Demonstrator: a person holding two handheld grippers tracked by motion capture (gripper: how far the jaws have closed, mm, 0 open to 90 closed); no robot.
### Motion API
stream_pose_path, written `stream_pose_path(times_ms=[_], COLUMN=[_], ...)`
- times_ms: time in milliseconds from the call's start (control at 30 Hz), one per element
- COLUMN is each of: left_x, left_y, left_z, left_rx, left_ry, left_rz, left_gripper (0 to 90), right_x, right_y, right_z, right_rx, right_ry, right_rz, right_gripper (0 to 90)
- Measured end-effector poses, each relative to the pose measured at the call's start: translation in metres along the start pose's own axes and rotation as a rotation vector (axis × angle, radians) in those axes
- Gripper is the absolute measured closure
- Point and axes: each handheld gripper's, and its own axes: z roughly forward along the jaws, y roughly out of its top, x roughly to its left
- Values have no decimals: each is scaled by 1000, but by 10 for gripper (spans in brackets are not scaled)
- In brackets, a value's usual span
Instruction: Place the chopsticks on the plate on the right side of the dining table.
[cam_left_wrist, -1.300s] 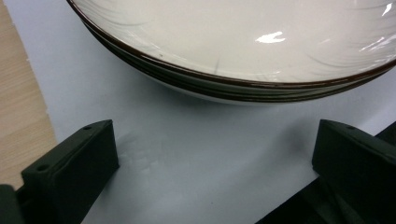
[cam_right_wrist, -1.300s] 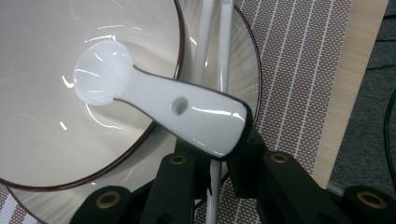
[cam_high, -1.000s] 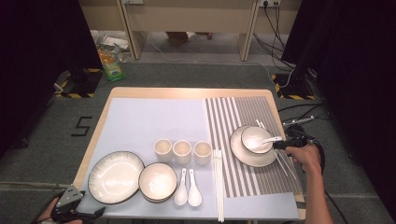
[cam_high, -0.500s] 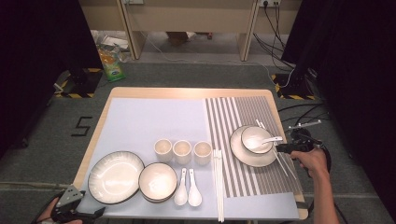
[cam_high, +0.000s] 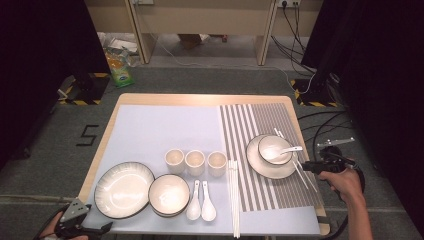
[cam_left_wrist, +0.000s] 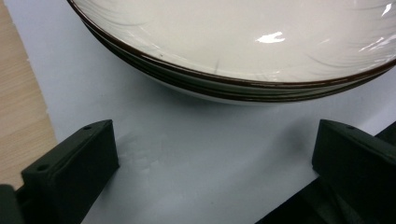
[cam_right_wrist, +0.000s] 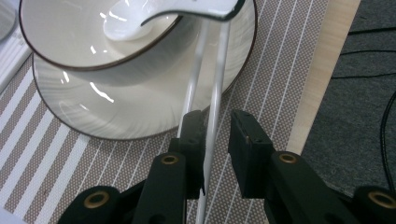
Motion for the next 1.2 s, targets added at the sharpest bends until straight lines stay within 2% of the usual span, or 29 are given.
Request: stream_pose_path(times_ms=[267,700,867,1167,1200], left_x=[0,0,0,0,0], left_y=[0,0,0,0,0], left_z=[0,0,0,0,0], left_rx=[1,-3,-3,-1,-1], left_ry=[0,-1,0,0,0], left_rz=[0,0,0,1,1], left_gripper=[0,0,0,0,0], right_x=[-1,0,2,7,8], right_y=[-12,-16,-13,-1,1], right_z=[1,5,8,12,12], right_rx=[4,13,18,20,21], right_ry=[13,18,20,21,25], right_rz=[-6,-13,-31,-54,-45], right_gripper=[747,773,817,836,836])
